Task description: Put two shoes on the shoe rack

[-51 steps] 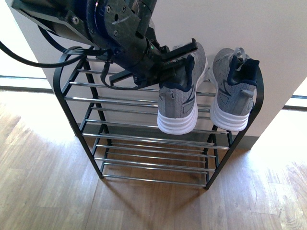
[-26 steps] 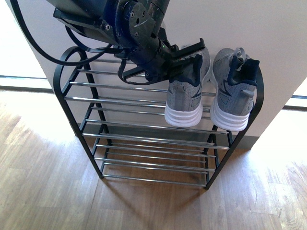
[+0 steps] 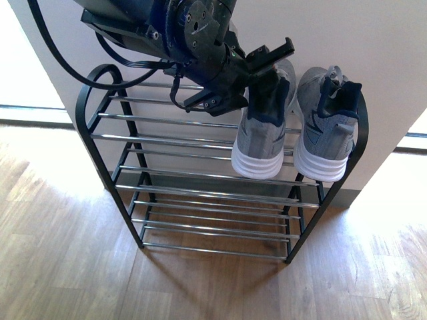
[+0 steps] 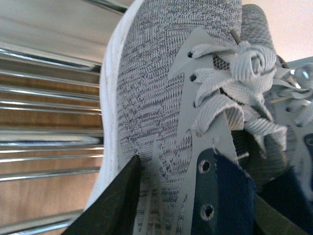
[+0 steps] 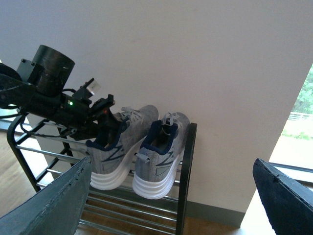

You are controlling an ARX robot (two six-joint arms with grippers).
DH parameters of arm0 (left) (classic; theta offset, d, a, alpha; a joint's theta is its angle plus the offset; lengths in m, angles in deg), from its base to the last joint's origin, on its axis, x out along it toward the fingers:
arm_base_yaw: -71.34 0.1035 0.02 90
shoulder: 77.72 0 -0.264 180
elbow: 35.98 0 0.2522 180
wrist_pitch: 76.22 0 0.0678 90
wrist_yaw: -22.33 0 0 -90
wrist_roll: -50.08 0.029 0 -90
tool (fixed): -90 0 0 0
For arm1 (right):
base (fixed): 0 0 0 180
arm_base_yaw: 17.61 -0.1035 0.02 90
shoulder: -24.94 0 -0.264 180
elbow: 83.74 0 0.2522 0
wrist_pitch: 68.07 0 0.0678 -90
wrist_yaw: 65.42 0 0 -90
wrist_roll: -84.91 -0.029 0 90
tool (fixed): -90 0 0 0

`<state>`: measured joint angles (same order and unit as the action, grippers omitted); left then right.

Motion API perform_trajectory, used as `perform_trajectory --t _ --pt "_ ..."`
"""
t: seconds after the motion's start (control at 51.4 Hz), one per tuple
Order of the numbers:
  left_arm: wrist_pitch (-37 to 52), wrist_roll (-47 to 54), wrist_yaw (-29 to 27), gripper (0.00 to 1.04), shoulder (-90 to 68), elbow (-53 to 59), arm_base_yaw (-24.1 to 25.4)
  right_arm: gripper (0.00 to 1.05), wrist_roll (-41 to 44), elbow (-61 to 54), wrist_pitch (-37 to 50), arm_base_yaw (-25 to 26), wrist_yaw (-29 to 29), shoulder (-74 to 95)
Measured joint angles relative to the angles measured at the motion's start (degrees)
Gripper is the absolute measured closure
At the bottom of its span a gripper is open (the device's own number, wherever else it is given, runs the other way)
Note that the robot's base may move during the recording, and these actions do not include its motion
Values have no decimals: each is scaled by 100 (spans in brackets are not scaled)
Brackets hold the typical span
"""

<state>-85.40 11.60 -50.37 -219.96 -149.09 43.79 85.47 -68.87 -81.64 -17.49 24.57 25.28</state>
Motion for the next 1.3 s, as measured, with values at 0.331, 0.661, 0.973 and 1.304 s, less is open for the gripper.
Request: perform_trajectory --t 0.331,0.661,0.973,1.304 --pt "636 -1056 1047 9 2337 1652 -87 9 -2 -2 0 0 0 0" --pt "-243 -334 39 9 4736 2846 732 9 -2 0 0 0 0 0" --pt "-1545 1652 -2962 9 6454 4341 1582 9 -2 0 0 0 0 0" --pt "3075 3506 -2485 48 7346 6749 1897 9 -2 0 0 0 0 0"
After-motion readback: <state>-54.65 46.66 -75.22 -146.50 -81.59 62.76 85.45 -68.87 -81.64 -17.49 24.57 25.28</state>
